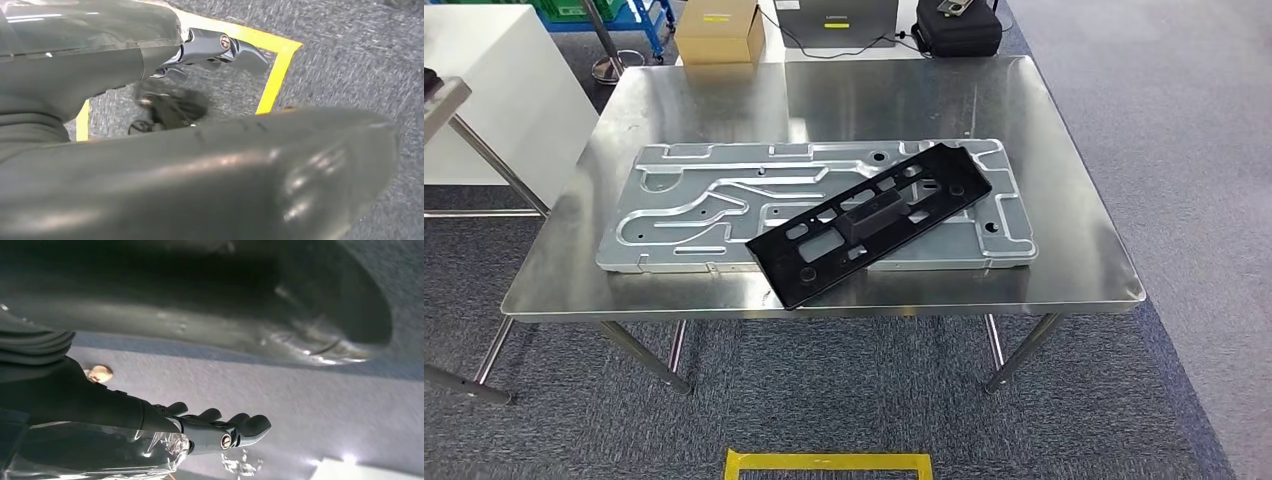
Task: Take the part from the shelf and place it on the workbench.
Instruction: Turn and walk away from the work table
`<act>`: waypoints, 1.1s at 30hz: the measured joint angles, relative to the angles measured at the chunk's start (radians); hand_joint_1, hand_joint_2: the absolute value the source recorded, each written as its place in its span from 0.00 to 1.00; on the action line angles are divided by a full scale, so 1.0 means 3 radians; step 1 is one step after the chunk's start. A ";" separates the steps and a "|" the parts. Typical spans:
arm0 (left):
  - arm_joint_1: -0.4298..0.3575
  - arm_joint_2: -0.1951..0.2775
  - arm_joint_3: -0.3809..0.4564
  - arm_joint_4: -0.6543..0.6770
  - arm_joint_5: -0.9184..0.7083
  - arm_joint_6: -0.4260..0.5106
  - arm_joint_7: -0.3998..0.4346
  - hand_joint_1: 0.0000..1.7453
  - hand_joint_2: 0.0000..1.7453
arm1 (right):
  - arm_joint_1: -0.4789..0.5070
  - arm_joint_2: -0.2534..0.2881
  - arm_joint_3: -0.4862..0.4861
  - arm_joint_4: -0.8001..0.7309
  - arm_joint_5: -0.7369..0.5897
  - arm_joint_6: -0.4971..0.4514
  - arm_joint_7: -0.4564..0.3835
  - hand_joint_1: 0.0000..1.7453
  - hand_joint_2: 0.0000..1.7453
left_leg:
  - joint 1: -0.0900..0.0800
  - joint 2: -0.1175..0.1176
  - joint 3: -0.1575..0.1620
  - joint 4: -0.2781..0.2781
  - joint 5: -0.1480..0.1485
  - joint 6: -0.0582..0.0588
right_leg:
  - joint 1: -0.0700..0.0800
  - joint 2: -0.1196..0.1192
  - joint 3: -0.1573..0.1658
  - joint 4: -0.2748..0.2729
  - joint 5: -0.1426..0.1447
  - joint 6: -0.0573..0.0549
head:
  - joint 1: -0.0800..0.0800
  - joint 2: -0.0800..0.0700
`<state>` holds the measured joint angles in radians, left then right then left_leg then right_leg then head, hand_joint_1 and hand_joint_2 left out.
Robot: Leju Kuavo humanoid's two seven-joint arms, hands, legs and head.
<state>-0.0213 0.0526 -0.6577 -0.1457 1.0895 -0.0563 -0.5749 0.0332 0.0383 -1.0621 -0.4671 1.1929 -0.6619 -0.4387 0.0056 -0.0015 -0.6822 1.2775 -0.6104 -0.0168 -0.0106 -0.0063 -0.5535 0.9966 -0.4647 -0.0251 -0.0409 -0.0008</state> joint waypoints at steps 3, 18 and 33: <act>-0.0003 0.0001 0.0000 0.0000 0.0000 0.0001 0.0000 0.00 0.00 | -0.0011 -0.0009 -0.0022 0.0094 0.0000 0.0000 0.0000 0.00 0.00 | -0.0003 0.0000 0.0303 -0.0157 0.0204 0.0023 | 0.0015 0.0000 -0.0134 0.0028 0.0087 0.0008 | 0.0000 0.0000; -0.0012 -0.0005 -0.0003 0.0001 -0.0001 -0.0001 0.0010 0.00 0.00 | -0.0061 -0.0058 -0.0047 0.0306 0.0197 0.0257 0.0385 0.00 0.00 | -0.0021 0.0044 0.0449 -0.0988 0.0565 0.0170 | -0.0048 0.0013 -0.0217 0.0862 -0.0239 0.0217 | 0.0018 0.0000; -0.0005 -0.0090 -0.0167 0.0006 -0.0092 -0.0003 0.0229 0.00 0.00 | -0.0149 0.0016 0.0100 0.0748 0.0793 0.2029 0.1704 0.00 0.00 | 0.0004 0.0030 0.0056 -0.0297 0.0061 -0.0004 | -0.0019 -0.0004 0.0108 -0.0015 -0.0086 0.0011 | 0.0010 0.0000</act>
<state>-0.0229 0.0257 -0.7078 -0.1438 1.0620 -0.0571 -0.5060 -0.0116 0.0430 -1.0320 -0.2427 1.4307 -0.0532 0.0725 0.0068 0.0075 -0.6656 1.1884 -0.5922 -0.0180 -0.0161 -0.0076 -0.5210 0.9922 -0.4906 -0.0217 -0.0378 -0.0008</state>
